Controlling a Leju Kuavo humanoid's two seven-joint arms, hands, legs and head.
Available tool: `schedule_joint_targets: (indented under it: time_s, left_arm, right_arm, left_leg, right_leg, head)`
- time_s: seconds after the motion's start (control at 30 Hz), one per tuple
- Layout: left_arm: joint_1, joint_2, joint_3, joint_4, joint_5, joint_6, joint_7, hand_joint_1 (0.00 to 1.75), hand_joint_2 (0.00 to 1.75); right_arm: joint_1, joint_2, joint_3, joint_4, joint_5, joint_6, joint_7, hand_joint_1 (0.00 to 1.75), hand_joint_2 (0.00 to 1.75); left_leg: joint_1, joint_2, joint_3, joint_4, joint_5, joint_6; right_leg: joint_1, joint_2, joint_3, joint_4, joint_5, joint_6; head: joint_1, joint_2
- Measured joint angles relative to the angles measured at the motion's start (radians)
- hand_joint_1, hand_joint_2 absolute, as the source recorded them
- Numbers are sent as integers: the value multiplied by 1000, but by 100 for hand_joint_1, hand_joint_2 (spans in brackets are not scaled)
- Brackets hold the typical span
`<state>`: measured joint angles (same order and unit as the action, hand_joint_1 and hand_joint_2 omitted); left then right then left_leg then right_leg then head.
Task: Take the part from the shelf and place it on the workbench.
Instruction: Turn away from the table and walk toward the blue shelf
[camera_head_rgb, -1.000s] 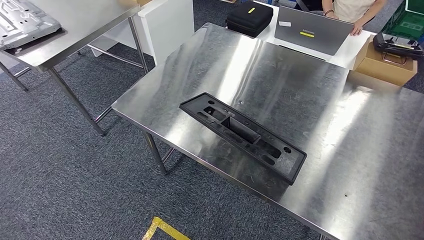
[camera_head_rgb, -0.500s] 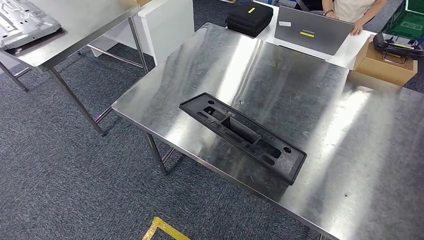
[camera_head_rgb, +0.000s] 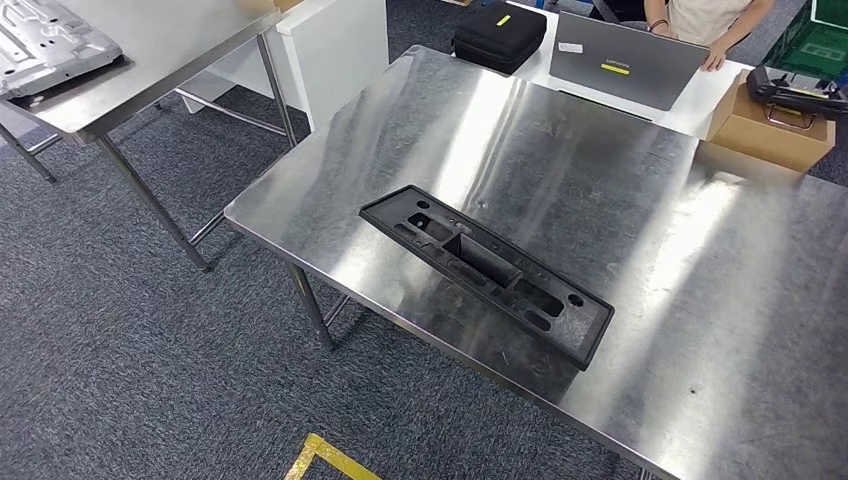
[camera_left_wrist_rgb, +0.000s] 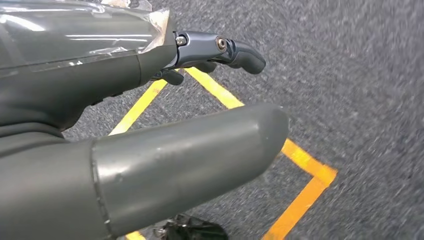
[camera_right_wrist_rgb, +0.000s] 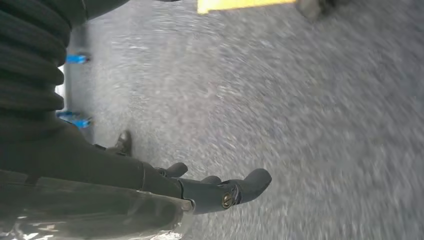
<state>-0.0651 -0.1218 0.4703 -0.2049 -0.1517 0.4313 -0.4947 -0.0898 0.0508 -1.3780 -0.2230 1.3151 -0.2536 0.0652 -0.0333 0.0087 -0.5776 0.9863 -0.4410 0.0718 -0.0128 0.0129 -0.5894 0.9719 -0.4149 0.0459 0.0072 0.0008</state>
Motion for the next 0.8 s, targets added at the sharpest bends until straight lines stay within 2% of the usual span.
schedule_joint_targets:
  time_s: [0.17, 0.57, 0.67, 0.73, 0.77, 0.8]
  left_arm:
    - [0, 8, -22, 1, -21, -22, 35, 0, 0]
    - [1, 24, -36, 2, -13, -42, 89, 0, 0]
    - [3, 34, -36, 2, -11, -47, 90, 0, 0]
    - [3, 38, -36, 2, -10, -51, 91, 0, 0]
    - [4, 39, -36, 2, -11, -55, 90, 0, 0]
    - [4, 40, -36, 2, -12, -59, 88, 0, 0]
  right_arm:
    - [-4, 23, 45, 10, 50, 32, 62, 0, 175]
    - [-13, 42, 92, 13, 70, 33, 136, 0, 175]
    - [-13, 50, 94, 13, 70, 19, 147, 0, 175]
    - [-13, 54, 95, 13, 68, 9, 152, 0, 175]
    - [-13, 55, 95, 13, 66, 5, 153, 0, 175]
    - [-13, 55, 95, 13, 64, 1, 154, 0, 175]
  left_leg:
    - [0, 0, 0, 0, 0, 0]
    - [-5, 0, -2, 1, -2, 2]
    - [-8, -1, -2, 3, -2, 6]
    - [-5, 1, 1, -3, 4, 14]
    - [-1, 2, 3, -8, 8, 18]
    - [2, 4, 4, -12, 13, 23]
  right_leg:
    - [0, 0, 0, 0, 0, 0]
    - [-6, 0, 1, -1, 1, 1]
    - [-10, 0, 2, -2, 2, 4]
    - [-10, -1, 2, 0, 1, 9]
    - [-9, -2, -4, 15, -11, 8]
    - [-7, -3, -19, 51, -35, 5]
  head:
    - [0, 0]
    - [0, 0]
    - [0, 0]
    - [0, 0]
    - [0, 0]
    - [2, 0]
